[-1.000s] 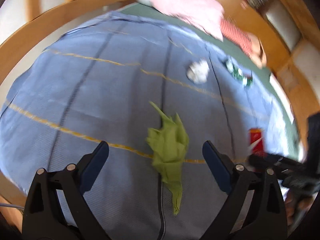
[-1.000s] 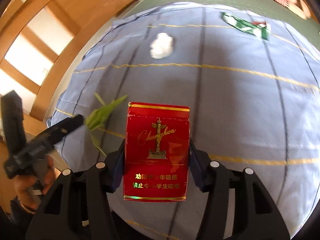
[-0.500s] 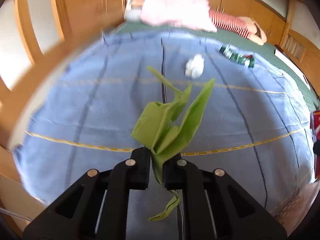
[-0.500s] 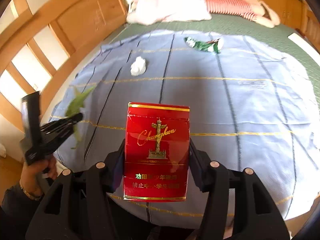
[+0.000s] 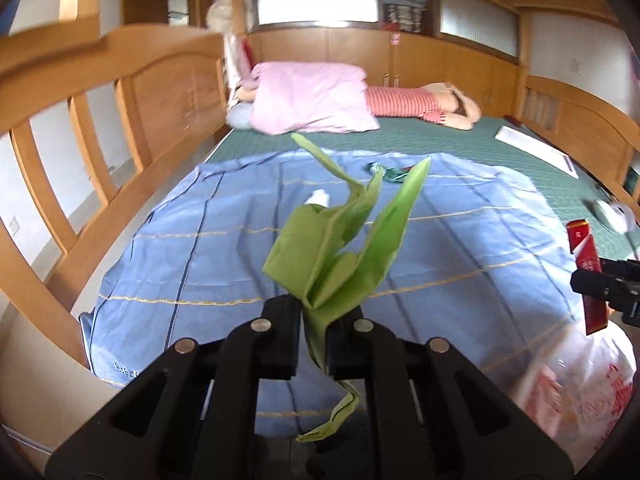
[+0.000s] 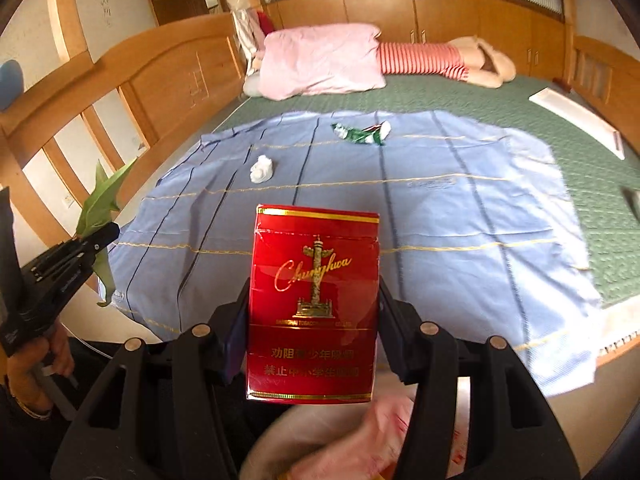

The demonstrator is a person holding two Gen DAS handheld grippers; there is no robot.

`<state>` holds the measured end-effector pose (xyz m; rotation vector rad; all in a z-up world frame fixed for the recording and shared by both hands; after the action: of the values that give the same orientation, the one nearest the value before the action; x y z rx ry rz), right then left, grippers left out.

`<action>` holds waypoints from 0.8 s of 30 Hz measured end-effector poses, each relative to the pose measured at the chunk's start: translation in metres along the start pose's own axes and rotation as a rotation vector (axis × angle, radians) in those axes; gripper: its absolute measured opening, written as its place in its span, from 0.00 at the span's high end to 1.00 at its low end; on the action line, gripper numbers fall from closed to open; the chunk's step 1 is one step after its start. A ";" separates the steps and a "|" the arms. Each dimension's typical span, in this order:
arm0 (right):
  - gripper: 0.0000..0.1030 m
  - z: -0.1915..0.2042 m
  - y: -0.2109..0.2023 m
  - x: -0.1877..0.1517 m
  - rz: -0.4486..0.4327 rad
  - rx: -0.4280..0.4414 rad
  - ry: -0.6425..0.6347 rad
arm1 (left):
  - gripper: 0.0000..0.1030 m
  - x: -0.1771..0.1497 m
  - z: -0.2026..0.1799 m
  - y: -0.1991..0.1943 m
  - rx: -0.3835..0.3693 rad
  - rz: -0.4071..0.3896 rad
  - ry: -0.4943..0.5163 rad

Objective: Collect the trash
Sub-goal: 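Carry the green paper and red box over the trash bag and release both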

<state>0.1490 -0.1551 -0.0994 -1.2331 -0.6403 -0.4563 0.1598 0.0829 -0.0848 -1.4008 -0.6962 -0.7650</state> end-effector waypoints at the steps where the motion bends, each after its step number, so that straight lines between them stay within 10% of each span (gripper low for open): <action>1: 0.46 -0.004 -0.009 -0.005 -0.009 -0.010 0.003 | 0.90 0.000 -0.005 -0.007 -0.008 -0.009 0.009; 16: 0.36 -0.069 -0.046 -0.108 0.150 -0.118 0.144 | 0.90 -0.015 -0.098 -0.086 -0.206 -0.072 0.169; 24: 0.27 -0.104 -0.087 -0.099 -0.019 -0.126 0.326 | 0.90 -0.033 -0.138 -0.087 -0.361 -0.027 0.277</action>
<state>0.0405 -0.2817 -0.1234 -1.2372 -0.3492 -0.7059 0.0672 -0.0543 -0.0679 -1.5695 -0.3723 -1.1221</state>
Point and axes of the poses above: each gripper's, at about its wrist camera, not at the fingertips, and y roughly the way its jaws point, z to its left, x to its top, the point moved 3 cm from there along y, roughly the way its jaws point
